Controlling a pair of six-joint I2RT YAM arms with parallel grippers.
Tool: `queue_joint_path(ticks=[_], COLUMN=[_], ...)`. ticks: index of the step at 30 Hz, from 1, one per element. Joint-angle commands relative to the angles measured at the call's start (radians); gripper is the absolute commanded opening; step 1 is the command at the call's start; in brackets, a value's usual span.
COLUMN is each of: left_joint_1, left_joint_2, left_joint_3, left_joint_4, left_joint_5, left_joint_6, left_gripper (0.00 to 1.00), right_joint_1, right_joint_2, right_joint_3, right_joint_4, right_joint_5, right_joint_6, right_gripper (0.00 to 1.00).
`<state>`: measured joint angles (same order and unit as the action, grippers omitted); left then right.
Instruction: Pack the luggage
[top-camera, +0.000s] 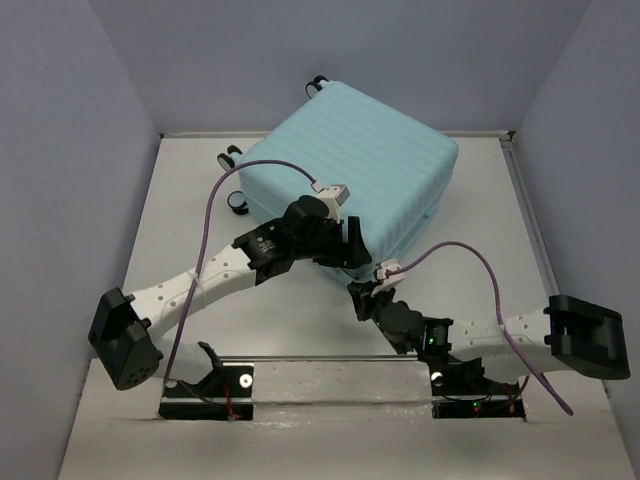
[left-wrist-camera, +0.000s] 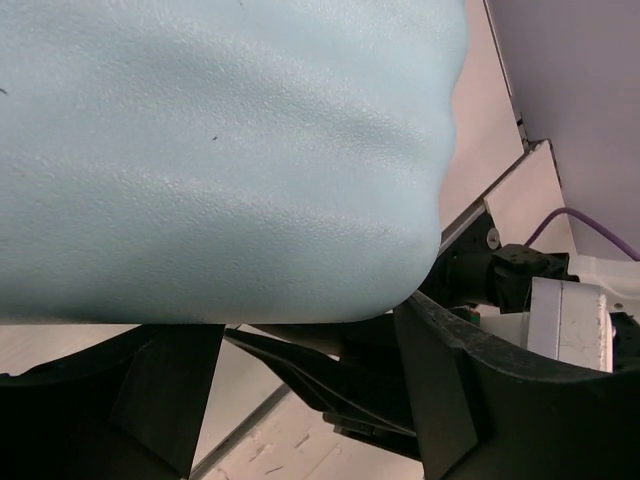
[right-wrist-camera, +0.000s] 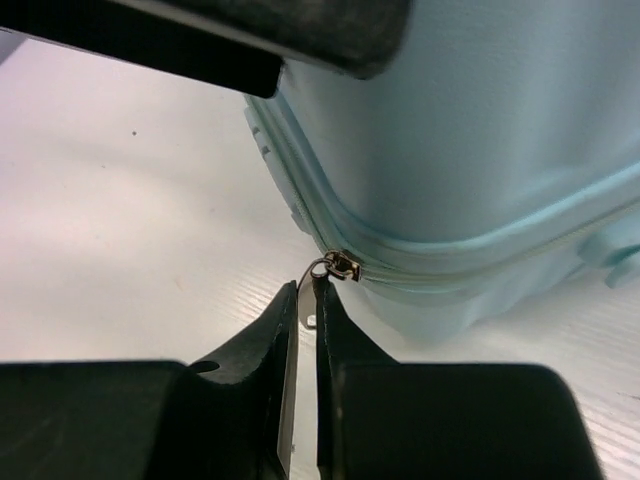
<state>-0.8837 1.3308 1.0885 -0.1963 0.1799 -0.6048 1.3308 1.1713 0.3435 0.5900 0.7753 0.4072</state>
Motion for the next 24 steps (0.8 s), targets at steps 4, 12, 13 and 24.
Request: queue_joint_path(ticks=[4, 12, 13, 24], left_joint_1=[0.022, 0.133, 0.205, 0.811], left_joint_2=[0.068, -0.140, -0.169, -0.191], left_joint_3=[0.105, 0.062, 0.051, -0.013], left_joint_4=[0.356, 0.203, 0.199, 0.184], left_joint_5=[-0.074, -0.199, -0.195, 0.018], left_joint_6=[-0.003, 0.069, 0.068, -0.035], left_gripper=[0.80, 0.96, 0.97, 0.99], right_joint_1=[0.093, 0.093, 0.093, 0.093], right_joint_2=[0.087, -0.472, -0.526, -0.771], right_joint_3=[-0.015, -0.123, -0.120, 0.057], right_joint_4=[0.637, -0.080, -0.223, -0.771], right_joint_5=[-0.210, 0.010, 0.040, 0.124], right_joint_6=[0.051, 0.232, 0.242, 0.228], right_gripper=[0.07, 0.81, 0.84, 0.12])
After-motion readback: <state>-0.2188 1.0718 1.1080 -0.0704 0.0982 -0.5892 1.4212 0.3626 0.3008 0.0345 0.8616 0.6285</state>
